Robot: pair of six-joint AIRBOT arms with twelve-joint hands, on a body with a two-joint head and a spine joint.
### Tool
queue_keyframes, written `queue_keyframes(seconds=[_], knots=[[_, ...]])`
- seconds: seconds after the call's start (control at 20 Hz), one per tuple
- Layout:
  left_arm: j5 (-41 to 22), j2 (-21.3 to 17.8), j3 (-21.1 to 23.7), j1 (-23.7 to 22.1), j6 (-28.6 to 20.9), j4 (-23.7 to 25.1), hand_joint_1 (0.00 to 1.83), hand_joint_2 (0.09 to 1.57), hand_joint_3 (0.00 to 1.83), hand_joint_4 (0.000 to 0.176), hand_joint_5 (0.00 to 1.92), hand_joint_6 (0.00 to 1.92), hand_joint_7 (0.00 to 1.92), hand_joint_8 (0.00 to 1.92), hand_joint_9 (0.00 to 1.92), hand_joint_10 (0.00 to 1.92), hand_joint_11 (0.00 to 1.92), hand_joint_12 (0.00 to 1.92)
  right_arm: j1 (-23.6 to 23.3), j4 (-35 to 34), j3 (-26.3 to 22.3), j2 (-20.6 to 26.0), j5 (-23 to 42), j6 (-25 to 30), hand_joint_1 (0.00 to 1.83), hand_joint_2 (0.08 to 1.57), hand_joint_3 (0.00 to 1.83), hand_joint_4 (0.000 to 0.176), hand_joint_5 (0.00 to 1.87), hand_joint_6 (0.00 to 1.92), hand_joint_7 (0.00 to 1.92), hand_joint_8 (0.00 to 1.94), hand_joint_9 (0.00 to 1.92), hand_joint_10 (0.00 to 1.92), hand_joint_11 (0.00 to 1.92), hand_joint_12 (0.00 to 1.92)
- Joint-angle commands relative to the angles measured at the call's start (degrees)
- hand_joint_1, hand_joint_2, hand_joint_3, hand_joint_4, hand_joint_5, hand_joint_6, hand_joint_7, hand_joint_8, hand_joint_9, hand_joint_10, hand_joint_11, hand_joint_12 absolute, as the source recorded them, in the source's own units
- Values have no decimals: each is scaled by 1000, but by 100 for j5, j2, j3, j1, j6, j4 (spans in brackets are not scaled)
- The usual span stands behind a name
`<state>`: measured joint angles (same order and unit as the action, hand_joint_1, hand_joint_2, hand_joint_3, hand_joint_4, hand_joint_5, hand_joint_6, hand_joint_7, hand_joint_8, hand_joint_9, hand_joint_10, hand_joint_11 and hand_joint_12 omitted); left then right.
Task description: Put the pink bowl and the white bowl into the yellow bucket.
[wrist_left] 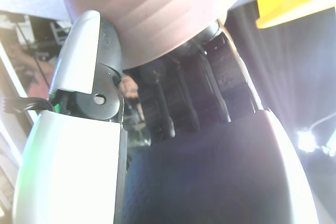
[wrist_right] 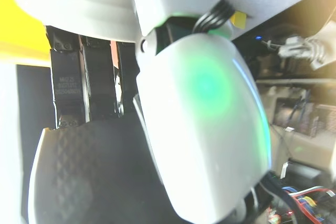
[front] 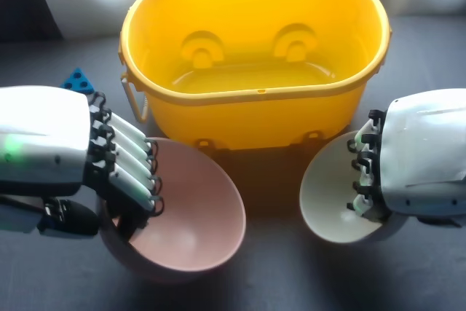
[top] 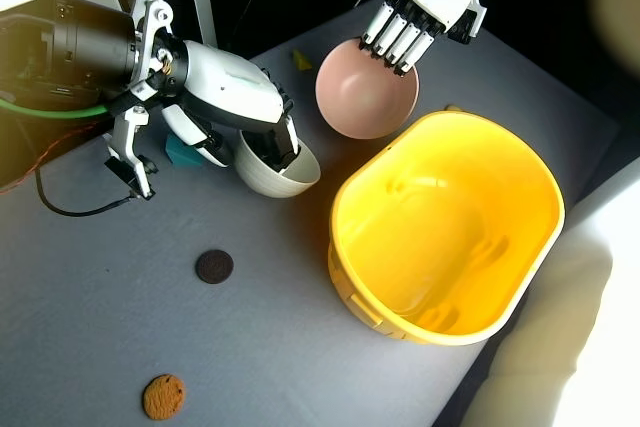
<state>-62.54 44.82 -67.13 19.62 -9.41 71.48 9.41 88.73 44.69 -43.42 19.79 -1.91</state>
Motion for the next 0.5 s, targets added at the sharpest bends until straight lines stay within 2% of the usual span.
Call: queue_keyframes(seconds=[0.0, 0.1, 0.15, 0.2, 0.3, 0.45], knots=[[-454, -89, -29, -61, -39, -499, 1342, 1222, 1, 0, 751, 1100, 765, 1465, 708, 1517, 606, 1543, -86, -150, -20, 56, 51, -134, 1387, 1059, 0, 0, 1067, 873, 1134, 605, 1003, 1018, 886, 990], [-519, -114, -64, -75, -85, -545, 1345, 1223, 0, 0, 817, 936, 747, 1512, 696, 1615, 606, 1659, -96, -150, -21, 52, 31, -400, 1384, 1069, 1, 0, 1047, 917, 1104, 669, 975, 1046, 866, 1003], [-552, -123, -87, -89, -106, -565, 1339, 1235, 2, 0, 781, 1008, 722, 1555, 664, 1597, 596, 1652, -102, -150, -21, 50, 19, -562, 1384, 1070, 1, 0, 1043, 924, 1109, 671, 968, 1045, 859, 1004], [-568, -127, -102, -105, -124, -576, 1344, 1219, 0, 0, 777, 1068, 756, 1470, 715, 1522, 620, 1589, -106, -150, -21, 48, 11, -641, 1384, 1070, 0, 0, 1044, 928, 1118, 668, 959, 1045, 860, 1006], [-611, -135, -142, -141, -172, -626, 1338, 1240, 0, 0, 757, 1072, 726, 1543, 660, 1578, 582, 1600, -104, -150, -21, 41, -33, -900, 1381, 1080, 0, 0, 1028, 962, 1089, 694, 942, 1079, 848, 1026], [-666, -148, -179, -213, -227, -677, 1338, 1238, 1, 0, 766, 1046, 728, 1540, 655, 1596, 582, 1617, -97, -150, -22, 36, -239, -1384, 1382, 1073, 0, 0, 1034, 944, 1111, 670, 959, 1050, 857, 1034]])
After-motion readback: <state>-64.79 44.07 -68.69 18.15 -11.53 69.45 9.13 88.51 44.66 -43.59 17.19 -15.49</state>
